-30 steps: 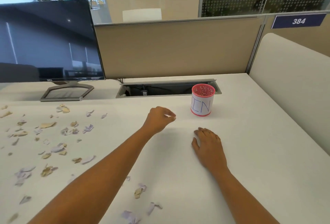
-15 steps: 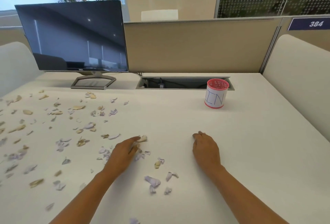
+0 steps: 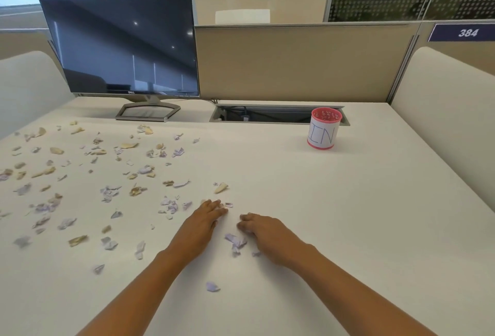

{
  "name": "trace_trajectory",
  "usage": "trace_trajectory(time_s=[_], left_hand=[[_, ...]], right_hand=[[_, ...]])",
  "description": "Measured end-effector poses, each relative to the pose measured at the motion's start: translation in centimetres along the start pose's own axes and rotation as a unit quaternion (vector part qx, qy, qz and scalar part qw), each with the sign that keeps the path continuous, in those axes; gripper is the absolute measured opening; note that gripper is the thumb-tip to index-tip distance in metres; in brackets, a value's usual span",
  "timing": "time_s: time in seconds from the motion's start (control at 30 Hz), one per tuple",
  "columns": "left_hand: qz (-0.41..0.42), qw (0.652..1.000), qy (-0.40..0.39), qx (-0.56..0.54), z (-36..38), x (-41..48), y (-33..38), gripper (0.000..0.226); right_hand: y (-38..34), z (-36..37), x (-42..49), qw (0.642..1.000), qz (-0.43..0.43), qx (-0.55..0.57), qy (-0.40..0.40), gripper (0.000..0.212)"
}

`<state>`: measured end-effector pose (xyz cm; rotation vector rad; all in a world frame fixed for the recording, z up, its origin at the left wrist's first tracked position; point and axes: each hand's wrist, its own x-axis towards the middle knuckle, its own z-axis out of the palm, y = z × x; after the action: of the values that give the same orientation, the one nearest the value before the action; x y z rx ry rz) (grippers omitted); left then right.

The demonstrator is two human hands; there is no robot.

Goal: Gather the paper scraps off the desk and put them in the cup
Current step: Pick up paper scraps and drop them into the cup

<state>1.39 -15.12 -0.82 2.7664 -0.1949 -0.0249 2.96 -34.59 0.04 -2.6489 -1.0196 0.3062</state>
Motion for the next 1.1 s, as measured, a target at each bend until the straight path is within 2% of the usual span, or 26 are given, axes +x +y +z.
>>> trace_trajectory(time_s=[0.17,0.43,0.77,0.93,1.1], left_hand=[[0.006,0.999,0.046,0.028,-0.2,-0.7,-0.2,0.038],[-0.003,0.996,0.092,0.02,-0.6,-0.9,-0.3,0.028],[-0.067,0.996,0.062,-0.002,-2.4,0.8,0.6,0.024],[-0.13,0.988,0.031,-0.076,-3.7,2.7,1.2,0.017],[-0.125,0.979,0.049,-0.153,-5.4,5.7,2.8,0.014]], right_hand=[[0.0,-0.5,-2.3,1.0,-0.008,0.023,-0.015,0.037],[-0.1,0.2,-3.8,0.998,0.015,0.006,0.054,0.035],[0.9,0.8,-3.1,0.992,0.046,0.021,0.118,0.027],[2.2,-0.9,-2.1,0.981,0.111,0.082,0.135,0.025],[4.8,-3.2,-1.5,0.958,0.188,0.151,0.158,0.021]])
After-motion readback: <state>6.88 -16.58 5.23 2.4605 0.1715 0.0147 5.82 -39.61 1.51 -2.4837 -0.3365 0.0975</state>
